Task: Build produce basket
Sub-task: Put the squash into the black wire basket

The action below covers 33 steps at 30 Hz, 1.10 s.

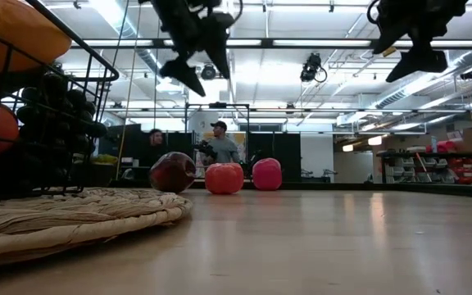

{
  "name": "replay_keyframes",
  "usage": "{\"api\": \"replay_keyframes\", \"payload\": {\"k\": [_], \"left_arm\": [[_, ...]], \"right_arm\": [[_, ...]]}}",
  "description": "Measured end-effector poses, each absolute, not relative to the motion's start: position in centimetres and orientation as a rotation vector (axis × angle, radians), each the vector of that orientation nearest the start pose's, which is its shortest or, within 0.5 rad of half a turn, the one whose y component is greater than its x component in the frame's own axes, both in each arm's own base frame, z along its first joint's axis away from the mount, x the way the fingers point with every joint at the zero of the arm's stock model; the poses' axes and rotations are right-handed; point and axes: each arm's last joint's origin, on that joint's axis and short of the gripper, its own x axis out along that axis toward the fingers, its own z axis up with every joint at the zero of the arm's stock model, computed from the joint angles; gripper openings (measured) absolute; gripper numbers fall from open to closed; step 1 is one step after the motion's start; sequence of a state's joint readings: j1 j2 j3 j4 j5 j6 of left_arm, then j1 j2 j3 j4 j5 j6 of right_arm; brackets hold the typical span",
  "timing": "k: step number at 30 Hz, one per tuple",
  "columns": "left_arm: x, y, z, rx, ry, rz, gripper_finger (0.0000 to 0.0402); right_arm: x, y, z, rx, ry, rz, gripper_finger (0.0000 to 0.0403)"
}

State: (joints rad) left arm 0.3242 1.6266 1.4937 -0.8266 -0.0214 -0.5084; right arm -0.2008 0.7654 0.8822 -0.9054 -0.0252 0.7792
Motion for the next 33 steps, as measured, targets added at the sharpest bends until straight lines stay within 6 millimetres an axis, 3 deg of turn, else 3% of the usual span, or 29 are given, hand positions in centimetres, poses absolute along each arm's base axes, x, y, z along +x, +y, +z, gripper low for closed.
{"api": "replay_keyframes", "payload": {"k": [10, 22, 33], "left_arm": [[34.0, 14.6, 29.3, -0.550, 0.820, 0.516, 0.0355], [36.5, 15.1, 23.8, -0.439, 0.970, 0.660, 0.0355], [37.6, 15.6, 21.2, -0.468, 0.988, 0.709, 0.0355]], "right_arm": [[13.8, -2.8, 30.2, 0.956, 0.671, -0.567, 0.0301], [15.0, -3.0, 29.6, 1.010, 0.701, -0.595, 0.0301], [15.3, -2.8, 29.5, 1.046, 0.738, -0.531, 0.0301]]}}
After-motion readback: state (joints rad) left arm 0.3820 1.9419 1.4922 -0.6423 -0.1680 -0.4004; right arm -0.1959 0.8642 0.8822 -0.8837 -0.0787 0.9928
